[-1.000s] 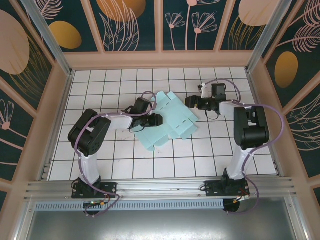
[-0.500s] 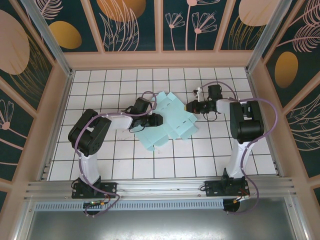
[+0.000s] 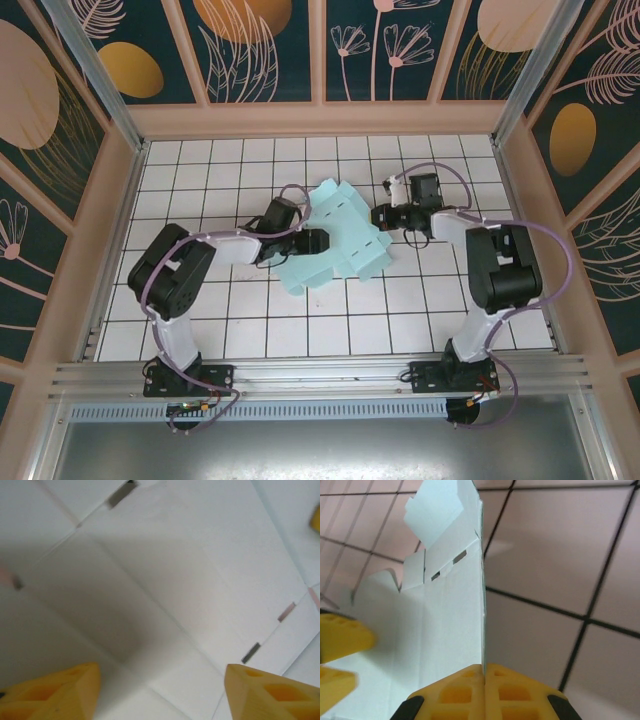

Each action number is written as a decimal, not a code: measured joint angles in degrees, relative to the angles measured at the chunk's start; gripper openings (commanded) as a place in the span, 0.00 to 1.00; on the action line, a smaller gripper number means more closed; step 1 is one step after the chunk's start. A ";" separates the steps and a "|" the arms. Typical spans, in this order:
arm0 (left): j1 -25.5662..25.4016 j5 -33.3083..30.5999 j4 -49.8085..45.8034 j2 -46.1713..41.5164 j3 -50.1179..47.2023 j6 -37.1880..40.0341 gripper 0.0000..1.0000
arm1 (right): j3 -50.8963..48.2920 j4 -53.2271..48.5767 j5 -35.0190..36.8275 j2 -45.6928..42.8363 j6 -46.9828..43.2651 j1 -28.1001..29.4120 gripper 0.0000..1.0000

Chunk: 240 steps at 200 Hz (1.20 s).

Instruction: Fold the paper box

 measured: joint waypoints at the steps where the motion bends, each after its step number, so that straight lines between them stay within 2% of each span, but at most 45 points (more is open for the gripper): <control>1: 0.07 -0.31 0.00 -0.35 -0.35 -0.02 0.76 | -0.09 0.20 0.70 -0.17 -0.11 0.13 0.00; 26: 1.20 -6.05 0.02 -4.57 -2.99 -1.90 0.86 | -1.27 1.97 11.69 -2.51 -2.08 2.51 0.00; 53: 3.17 -10.10 0.22 -7.48 -2.99 -2.43 0.93 | -1.38 1.99 24.83 -3.02 -5.62 7.87 0.00; 105: 4.24 -12.02 0.20 -8.20 -3.06 -2.78 0.97 | -1.38 3.32 51.39 -2.58 -7.41 17.42 0.00; 137: 4.24 -11.80 0.20 -7.85 -3.04 -3.08 0.97 | -0.55 4.61 65.79 2.43 -8.68 21.94 0.00; 191: 4.35 -11.80 0.20 -7.69 -3.04 -3.08 0.98 | 3.04 5.49 81.05 13.11 -14.12 26.73 0.00; 219: 4.35 -11.80 0.20 -7.69 -3.04 -3.06 0.98 | 3.91 6.75 83.87 14.36 -15.91 27.61 0.00; 240: 4.35 -11.80 0.20 -7.69 -3.06 -3.06 0.98 | 3.56 6.95 81.46 13.31 -15.50 27.08 0.00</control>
